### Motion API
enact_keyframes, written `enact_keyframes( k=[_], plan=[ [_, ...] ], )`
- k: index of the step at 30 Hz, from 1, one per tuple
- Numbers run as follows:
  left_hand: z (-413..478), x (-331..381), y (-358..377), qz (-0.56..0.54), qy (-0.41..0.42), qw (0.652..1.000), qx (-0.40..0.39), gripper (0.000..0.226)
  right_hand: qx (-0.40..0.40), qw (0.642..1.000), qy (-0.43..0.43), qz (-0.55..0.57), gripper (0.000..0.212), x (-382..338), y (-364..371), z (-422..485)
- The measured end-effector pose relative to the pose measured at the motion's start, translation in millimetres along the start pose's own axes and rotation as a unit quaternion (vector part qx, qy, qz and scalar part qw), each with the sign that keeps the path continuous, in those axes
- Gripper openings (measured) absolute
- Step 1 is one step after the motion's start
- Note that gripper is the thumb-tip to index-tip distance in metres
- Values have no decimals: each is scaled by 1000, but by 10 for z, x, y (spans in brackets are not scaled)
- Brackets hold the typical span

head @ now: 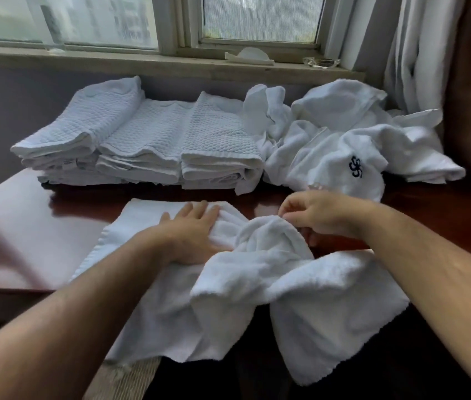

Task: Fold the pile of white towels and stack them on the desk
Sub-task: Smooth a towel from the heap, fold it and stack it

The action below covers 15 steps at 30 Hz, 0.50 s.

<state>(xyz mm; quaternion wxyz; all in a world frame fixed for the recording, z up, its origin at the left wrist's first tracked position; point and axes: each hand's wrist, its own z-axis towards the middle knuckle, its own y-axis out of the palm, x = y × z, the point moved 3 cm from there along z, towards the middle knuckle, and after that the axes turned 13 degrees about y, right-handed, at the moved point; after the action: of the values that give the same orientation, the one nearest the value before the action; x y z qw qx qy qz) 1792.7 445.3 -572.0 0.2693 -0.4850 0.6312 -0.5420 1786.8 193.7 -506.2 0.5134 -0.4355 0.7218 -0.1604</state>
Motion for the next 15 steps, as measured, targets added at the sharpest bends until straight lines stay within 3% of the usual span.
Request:
enact_keyframes(
  k=[3, 8, 11, 15],
  plan=[
    [-5, 29, -62, 0, -18, 1000, -26, 148, 2, 980, 29, -195, 18, 220, 46, -108],
    [15, 37, -86, 0, -23, 1000, -11, 151, 38, 962, 21, -269, 18, 337, 214, -295],
    [8, 36, -49, -17, -22, 999, 21, 141, 38, 966, -2, -254, 16, 273, 281, -336],
    [34, 108, -3, -6, -49, 997, 58, 124, 71, 982, 6, -174, 38, 124, 318, -258]
  ],
)
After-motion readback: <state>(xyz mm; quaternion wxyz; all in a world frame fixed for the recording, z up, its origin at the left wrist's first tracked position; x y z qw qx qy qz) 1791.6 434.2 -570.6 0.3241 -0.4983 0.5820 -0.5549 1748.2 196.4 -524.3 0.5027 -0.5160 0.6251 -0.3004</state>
